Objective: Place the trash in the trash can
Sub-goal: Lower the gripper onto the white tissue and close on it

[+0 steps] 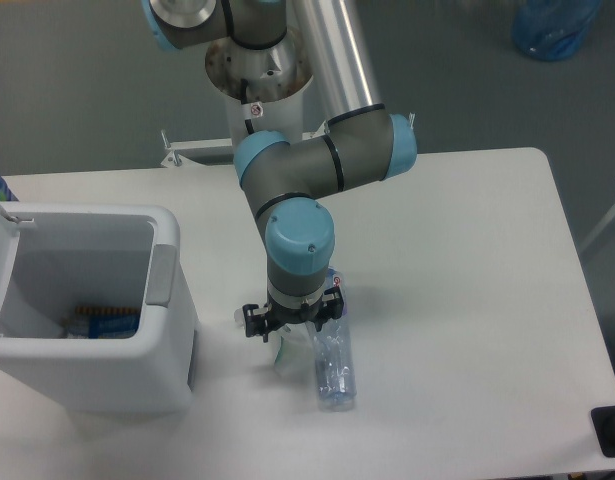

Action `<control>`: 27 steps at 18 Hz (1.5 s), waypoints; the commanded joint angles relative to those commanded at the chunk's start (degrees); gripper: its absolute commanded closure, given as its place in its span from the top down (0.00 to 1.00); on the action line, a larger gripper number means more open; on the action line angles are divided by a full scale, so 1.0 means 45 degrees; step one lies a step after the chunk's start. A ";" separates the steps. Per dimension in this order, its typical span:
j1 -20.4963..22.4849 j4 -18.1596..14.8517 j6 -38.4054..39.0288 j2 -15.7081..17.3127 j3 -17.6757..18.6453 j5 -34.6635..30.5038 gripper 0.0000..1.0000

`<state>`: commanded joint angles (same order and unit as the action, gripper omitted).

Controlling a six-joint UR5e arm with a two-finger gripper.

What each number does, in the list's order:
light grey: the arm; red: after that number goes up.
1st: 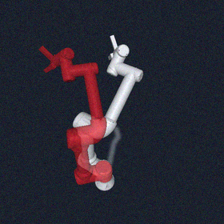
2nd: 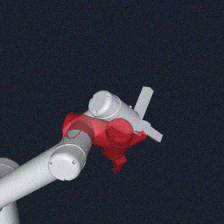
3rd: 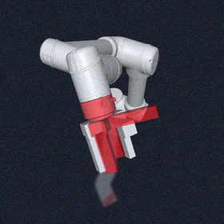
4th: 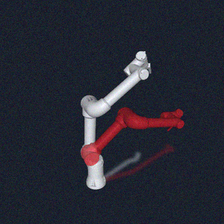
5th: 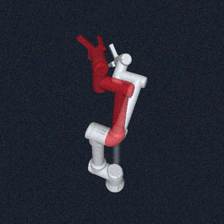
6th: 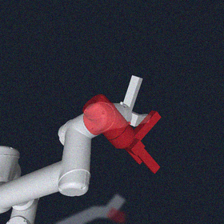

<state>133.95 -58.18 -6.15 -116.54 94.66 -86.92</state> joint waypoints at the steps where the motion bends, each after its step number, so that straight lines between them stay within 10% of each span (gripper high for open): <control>1: 0.0000 -0.0038 -0.0019 0.0000 0.0000 -0.0019 0.56; 13: -0.0254 -0.0039 0.0020 -0.0019 0.0059 -0.0977 0.07; 27: -0.0020 -0.0078 -0.0060 0.1444 -0.1108 0.0521 0.00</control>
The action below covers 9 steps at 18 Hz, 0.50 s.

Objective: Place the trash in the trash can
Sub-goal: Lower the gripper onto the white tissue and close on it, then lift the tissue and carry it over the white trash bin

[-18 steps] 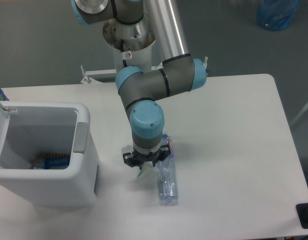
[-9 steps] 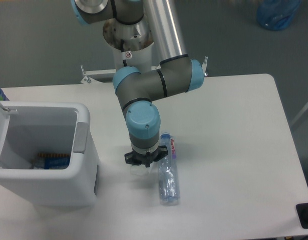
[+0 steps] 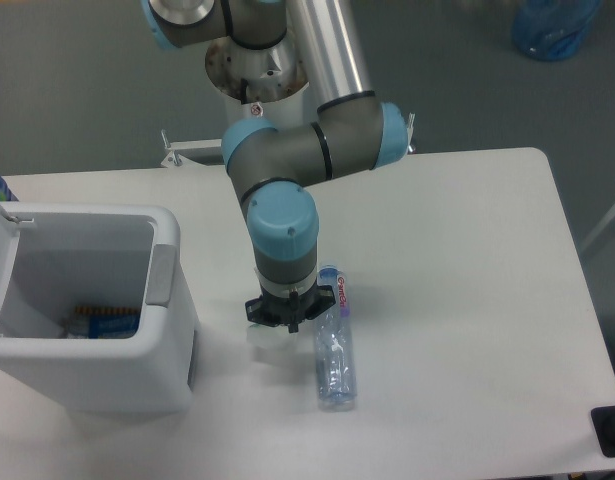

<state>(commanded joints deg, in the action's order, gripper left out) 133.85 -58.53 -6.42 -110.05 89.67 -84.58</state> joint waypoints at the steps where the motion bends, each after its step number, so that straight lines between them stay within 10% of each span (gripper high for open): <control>1: 0.0175 -0.0058 0.0079 0.0079 -0.0546 0.0586 0.00; 9: 0.1425 -0.0079 0.0821 0.0939 -0.2698 0.3870 0.00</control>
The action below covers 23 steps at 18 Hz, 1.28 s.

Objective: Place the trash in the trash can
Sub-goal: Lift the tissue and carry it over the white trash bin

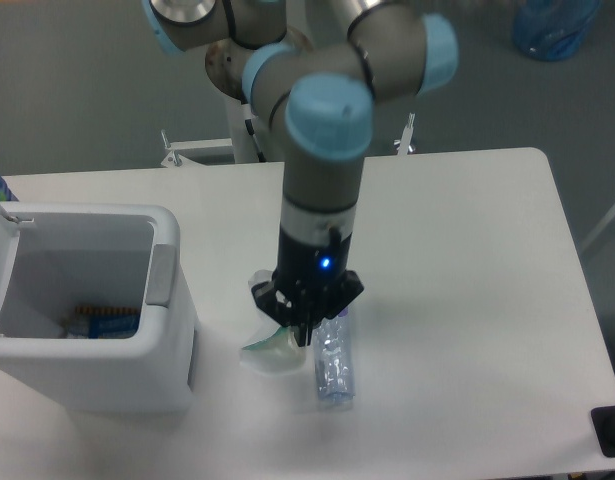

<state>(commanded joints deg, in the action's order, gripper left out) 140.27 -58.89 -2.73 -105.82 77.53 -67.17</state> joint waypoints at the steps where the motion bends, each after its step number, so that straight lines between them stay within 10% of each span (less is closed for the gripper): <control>1: 0.0059 0.0000 0.0039 0.0174 -0.0157 0.0332 0.00; 23: -0.1775 0.0137 0.0176 0.1328 0.0798 0.3851 0.00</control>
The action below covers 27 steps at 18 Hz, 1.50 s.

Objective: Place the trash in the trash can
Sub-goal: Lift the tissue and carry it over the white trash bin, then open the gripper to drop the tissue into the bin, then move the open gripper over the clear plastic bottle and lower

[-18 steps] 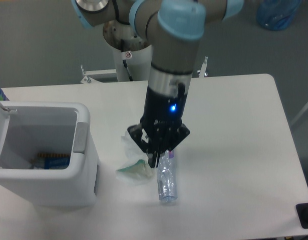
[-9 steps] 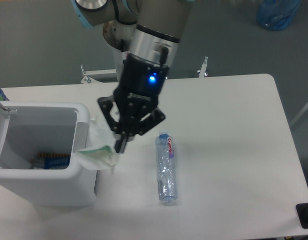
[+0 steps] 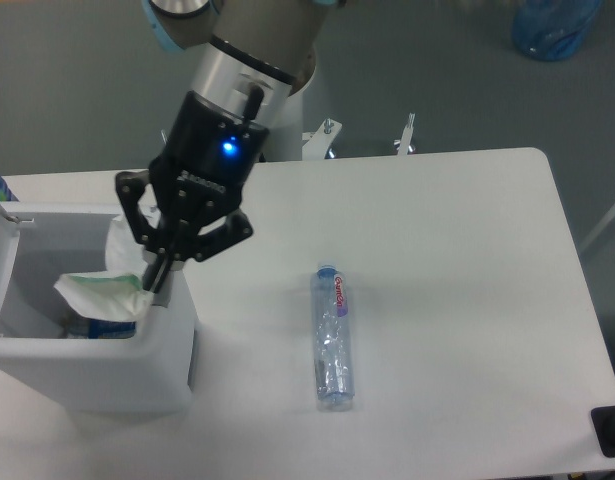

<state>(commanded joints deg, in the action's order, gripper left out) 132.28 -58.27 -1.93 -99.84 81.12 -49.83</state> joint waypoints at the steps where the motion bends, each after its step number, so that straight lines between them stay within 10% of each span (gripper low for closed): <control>1: -0.0098 0.0039 -0.0020 0.0039 0.0098 -0.0019 0.00; 3: -0.0138 0.0059 -0.0195 0.0000 0.0215 -0.0020 0.08; 7: -0.0196 0.0253 -0.0859 -0.0039 0.0235 -0.0020 0.93; 8: -0.0196 0.0254 -0.0802 -0.0020 0.0235 -0.0039 0.99; 27: 0.1288 0.0918 -0.0720 -0.0507 -0.0429 -0.2104 1.00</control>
<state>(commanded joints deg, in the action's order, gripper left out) 138.08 -54.14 -5.17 -102.12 79.19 -59.30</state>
